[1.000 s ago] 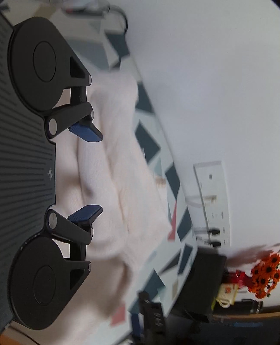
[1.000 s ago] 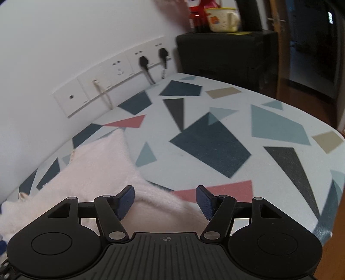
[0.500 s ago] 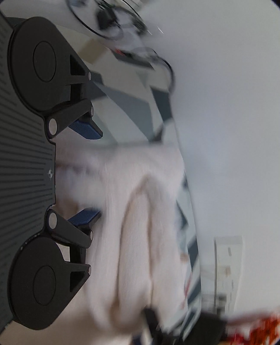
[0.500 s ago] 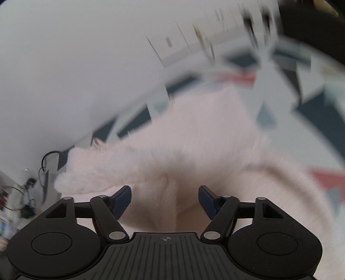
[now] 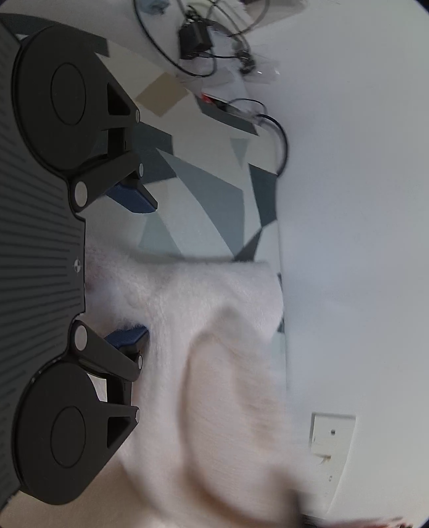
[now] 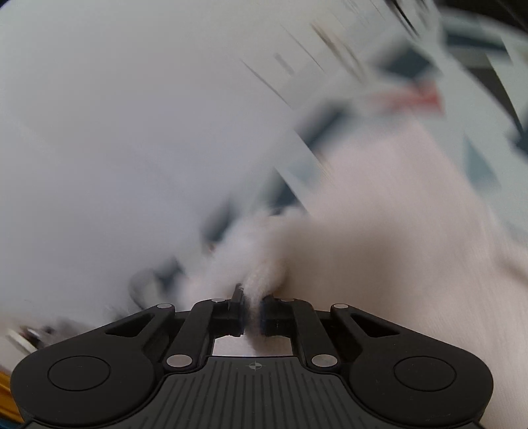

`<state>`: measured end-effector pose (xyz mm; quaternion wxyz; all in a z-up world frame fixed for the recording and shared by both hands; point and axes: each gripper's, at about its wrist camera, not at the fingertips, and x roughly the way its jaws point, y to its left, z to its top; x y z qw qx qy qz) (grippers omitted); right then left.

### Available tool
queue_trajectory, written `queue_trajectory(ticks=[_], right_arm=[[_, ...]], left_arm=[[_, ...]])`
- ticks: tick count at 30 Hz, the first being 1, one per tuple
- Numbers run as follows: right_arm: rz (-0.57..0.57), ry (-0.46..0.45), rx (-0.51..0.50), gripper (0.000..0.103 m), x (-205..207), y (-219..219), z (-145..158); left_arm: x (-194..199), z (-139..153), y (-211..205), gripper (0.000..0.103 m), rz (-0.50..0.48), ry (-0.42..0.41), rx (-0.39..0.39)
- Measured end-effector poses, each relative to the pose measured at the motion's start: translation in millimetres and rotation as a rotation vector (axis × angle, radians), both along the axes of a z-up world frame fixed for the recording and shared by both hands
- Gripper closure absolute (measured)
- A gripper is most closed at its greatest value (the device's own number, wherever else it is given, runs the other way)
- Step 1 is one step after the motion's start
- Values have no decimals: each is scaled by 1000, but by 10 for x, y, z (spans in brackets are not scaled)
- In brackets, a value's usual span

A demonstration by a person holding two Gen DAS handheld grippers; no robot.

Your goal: Fold clothes

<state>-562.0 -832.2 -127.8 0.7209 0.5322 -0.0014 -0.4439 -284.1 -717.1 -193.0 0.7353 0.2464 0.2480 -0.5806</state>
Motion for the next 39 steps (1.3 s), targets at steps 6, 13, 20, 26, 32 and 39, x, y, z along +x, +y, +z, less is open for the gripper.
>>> queue_trajectory(ticks=[6, 13, 20, 26, 32, 39], right_arm=[[-203, -86, -98, 96, -560, 181, 22], [-324, 133, 226, 79, -896, 566, -718], [-366, 144, 171, 72, -988, 575, -604], [-294, 282, 143, 54, -816, 326, -543], [-345, 390, 110, 85, -779, 298, -441], [-245, 502, 166, 63, -755, 261, -433]], left_arm=[[227, -111, -35, 30, 106, 53, 36], [257, -177, -21, 30, 93, 49, 59], [244, -176, -39, 28, 96, 35, 65], [214, -177, -54, 28, 92, 15, 69], [249, -193, -43, 24, 99, 33, 62], [547, -124, -6, 17, 75, 273, 125]])
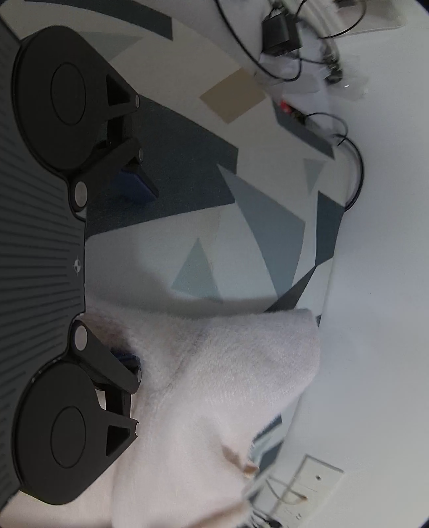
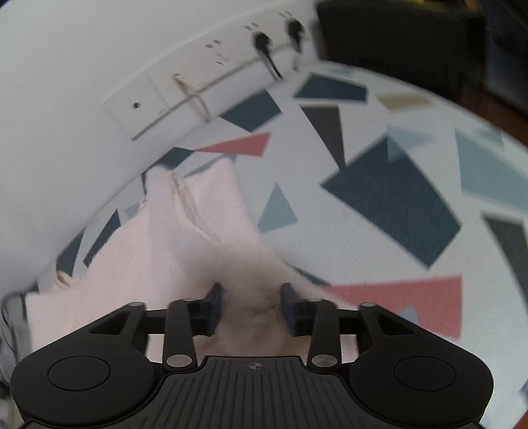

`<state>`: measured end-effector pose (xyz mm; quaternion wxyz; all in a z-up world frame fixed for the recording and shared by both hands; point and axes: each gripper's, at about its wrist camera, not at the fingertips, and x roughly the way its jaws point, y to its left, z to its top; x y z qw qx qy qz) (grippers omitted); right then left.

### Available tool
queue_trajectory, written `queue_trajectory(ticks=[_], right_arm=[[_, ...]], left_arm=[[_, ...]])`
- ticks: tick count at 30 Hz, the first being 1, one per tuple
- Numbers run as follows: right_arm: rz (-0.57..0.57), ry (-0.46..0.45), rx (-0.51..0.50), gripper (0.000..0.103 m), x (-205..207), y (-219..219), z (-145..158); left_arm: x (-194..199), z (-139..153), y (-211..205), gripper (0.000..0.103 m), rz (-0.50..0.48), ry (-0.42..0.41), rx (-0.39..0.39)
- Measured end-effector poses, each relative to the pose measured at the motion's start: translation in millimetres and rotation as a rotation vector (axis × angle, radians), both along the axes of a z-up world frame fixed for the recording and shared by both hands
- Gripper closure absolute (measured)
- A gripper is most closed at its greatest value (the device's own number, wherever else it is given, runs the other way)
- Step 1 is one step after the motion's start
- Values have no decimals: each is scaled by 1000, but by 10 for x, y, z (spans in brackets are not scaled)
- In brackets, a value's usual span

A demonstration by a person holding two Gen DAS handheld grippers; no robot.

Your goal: Fold clothes

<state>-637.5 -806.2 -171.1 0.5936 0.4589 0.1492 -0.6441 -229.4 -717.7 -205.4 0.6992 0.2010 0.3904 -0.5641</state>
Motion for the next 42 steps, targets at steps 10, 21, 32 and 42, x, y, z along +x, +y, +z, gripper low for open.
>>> queue_trajectory(ticks=[10, 21, 32, 42], right_arm=[[71, 1, -133, 47, 191, -324, 307], [134, 66, -129, 46, 426, -998, -55], [143, -5, -91, 92, 374, -1330, -268], [18, -86, -75, 90, -17, -1482, -373]], left_arm=[[338, 537, 29, 18, -105, 345, -36], [-208, 404, -1543, 26, -86, 51, -43], [-85, 223, -1621, 82, 39, 66, -36], [-92, 87, -1624, 81, 56, 48, -48]])
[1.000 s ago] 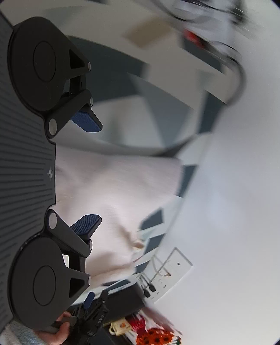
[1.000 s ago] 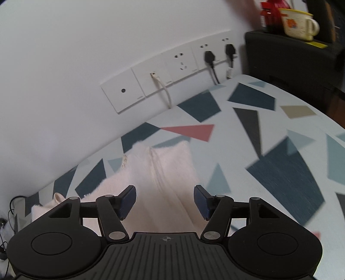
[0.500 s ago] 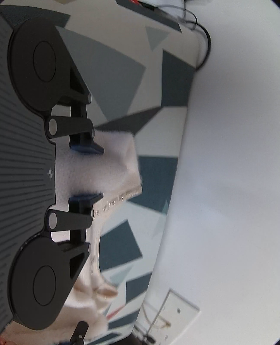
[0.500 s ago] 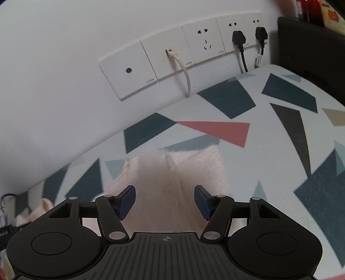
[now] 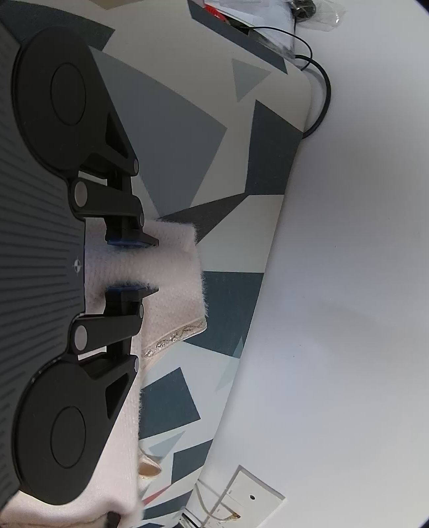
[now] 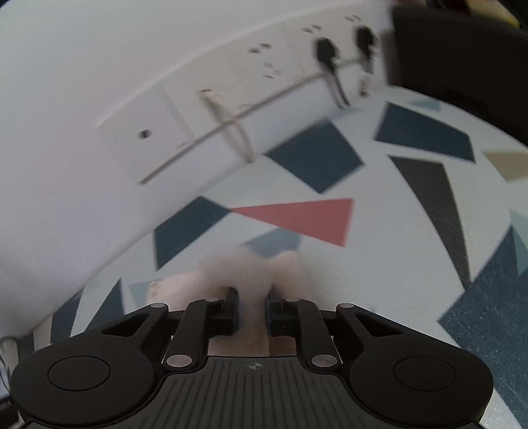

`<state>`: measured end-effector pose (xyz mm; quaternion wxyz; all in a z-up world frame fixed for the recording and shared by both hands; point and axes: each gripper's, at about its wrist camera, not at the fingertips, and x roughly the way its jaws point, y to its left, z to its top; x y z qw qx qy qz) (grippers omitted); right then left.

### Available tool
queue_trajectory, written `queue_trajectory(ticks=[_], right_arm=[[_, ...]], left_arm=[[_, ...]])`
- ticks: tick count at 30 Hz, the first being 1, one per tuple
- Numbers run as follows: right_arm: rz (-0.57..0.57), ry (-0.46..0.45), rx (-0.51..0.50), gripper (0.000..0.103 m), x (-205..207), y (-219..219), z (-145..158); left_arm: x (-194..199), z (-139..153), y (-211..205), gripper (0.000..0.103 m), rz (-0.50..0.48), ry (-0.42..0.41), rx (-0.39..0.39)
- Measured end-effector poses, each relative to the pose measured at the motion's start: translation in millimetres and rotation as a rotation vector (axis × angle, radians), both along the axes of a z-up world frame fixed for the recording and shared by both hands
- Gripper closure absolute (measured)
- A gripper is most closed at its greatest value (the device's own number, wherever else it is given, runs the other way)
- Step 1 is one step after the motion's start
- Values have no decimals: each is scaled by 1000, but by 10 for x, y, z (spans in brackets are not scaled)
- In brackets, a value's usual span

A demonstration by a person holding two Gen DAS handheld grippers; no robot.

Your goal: Fold clothes

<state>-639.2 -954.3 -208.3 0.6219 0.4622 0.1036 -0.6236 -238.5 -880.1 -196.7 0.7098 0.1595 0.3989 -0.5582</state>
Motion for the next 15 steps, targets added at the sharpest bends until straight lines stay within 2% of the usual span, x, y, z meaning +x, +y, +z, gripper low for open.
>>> queue_trajectory(ticks=[2, 3, 4, 5, 7, 9, 11, 13, 15], right_arm=[[-39, -62, 7, 90, -143, 25, -30], [-60, -56, 10, 92, -182, 45, -24], [-92, -10, 17, 97, -206, 61, -7], [-118, 20, 22, 97, -237, 78, 6], [-128, -19, 17, 97, -347, 114, 8], [-118, -44, 1, 93, -379, 149, 63], [-49, -53, -41, 81, -312, 150, 164], [36, -64, -65, 73, -184, 77, 257], [100, -27, -53, 68, 8, -67, 318]], left_arm=[[1, -12, 13, 81, -1, -5, -3], [-2, -17, 20, 81, 0, -8, -3], [-4, -22, 26, 80, 2, -10, -4], [-8, -25, 34, 80, 5, -10, -4], [-25, -22, 47, 80, 7, -14, -4], [-45, -18, 57, 80, 1, -26, -4], [-62, -20, 67, 79, -4, -38, -5], [-79, -21, 72, 79, -5, -48, -6], [-83, -23, 72, 79, -1, -47, -6]])
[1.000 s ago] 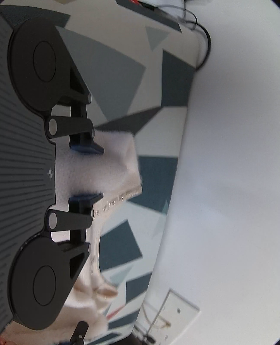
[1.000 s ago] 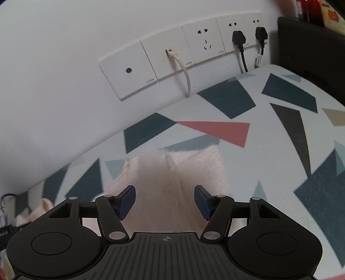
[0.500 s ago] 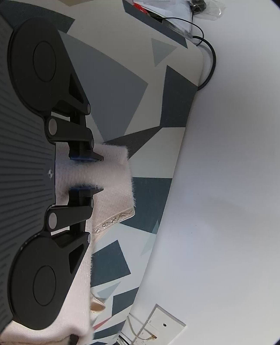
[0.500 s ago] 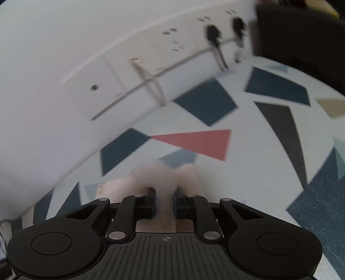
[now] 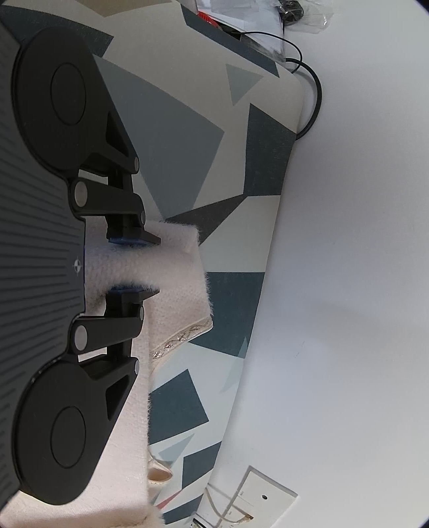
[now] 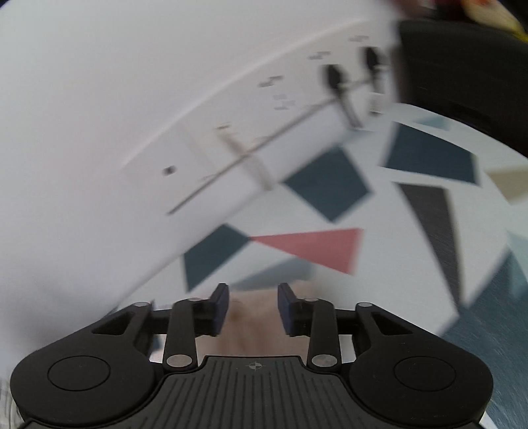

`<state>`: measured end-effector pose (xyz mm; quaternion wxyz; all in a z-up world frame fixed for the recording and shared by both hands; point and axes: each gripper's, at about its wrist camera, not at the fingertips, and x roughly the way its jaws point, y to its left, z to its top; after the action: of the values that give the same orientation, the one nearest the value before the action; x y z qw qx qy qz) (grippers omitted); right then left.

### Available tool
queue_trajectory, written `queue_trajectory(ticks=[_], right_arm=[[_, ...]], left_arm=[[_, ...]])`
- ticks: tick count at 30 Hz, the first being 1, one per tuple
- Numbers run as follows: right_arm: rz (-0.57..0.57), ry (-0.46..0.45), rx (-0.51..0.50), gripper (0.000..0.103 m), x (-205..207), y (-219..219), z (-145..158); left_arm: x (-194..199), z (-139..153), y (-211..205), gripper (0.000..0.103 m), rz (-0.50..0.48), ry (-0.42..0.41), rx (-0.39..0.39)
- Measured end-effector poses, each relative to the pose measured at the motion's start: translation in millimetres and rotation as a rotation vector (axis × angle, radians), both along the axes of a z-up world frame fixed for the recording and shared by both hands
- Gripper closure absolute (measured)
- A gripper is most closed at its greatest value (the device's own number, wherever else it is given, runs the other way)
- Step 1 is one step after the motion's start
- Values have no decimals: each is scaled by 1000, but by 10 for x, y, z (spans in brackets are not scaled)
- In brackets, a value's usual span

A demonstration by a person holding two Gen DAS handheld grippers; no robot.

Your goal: Fold clothes

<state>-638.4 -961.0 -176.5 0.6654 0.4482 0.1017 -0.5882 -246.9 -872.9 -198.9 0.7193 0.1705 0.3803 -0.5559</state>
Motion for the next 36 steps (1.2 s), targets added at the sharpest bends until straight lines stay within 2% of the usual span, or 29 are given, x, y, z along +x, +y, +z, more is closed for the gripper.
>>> queue_trajectory(ticks=[2, 4, 5, 6, 7, 10, 12, 14, 16, 17, 18, 19, 20, 22, 24, 27, 30, 32, 34, 36], right_arm=[[81, 71, 47, 53, 246, -215, 6], [131, 180, 121, 56, 481, -413, -101], [127, 238, 176, 70, 548, -504, -178], [106, 256, 235, 84, 557, -571, -259], [75, 217, 270, 86, 511, -592, -309], [-65, 79, 236, 90, 249, -463, -239], [-133, 20, 209, 91, 108, -375, -222], [-144, -3, 182, 91, 37, -337, -257], [-115, -30, 107, 90, 25, -255, -235], [-106, -19, 43, 85, 19, -163, -175], [-124, 14, -8, 77, 16, -48, -92], [-140, 40, -54, 59, -4, 67, -13], [-151, 40, -82, 54, -79, 186, 50], [-165, 14, -108, 54, -270, 439, 151], [-195, -22, -107, 49, -489, 743, 222], [-285, -98, -69, 32, -802, 1351, 197], [-403, -135, -21, 20, -1012, 2054, 65], [-438, -76, 25, 7, -1055, 2424, -23], [-451, 93, 76, 4, -1007, 2670, -66], [-454, 229, 74, 1, -925, 2911, -75]], left_arm=[[31, -5, 1, 78, 12, 29, -1], [67, -14, 2, 77, 25, 51, -1], [65, -14, 5, 77, 26, 48, -2], [53, -13, 9, 77, 23, 38, -4], [36, -14, 14, 78, 19, 26, -6], [27, -31, 33, 78, 26, 21, -18], [21, -43, 36, 78, 29, 22, -26], [9, -46, 35, 76, 16, 9, -29], [0, -44, 35, 72, -3, -8, -31], [4, -34, 33, 68, -16, -11, -29], [14, -16, 32, 56, -25, -8, -23], [39, 17, 33, 41, -25, 6, -8], [66, 55, 41, 32, -22, 23, 10], [134, 172, 165, 29, -17, 73, 41], [156, 296, 441, 27, -40, 85, 40], [184, 473, 864, 14, -77, 98, 40], [150, 489, 1401, 11, -129, 38, 54], [133, 454, 1729, 10, -164, -1, 63], [127, 386, 1990, 9, -200, -11, 91], [122, 315, 2236, 9, -233, -14, 122]])
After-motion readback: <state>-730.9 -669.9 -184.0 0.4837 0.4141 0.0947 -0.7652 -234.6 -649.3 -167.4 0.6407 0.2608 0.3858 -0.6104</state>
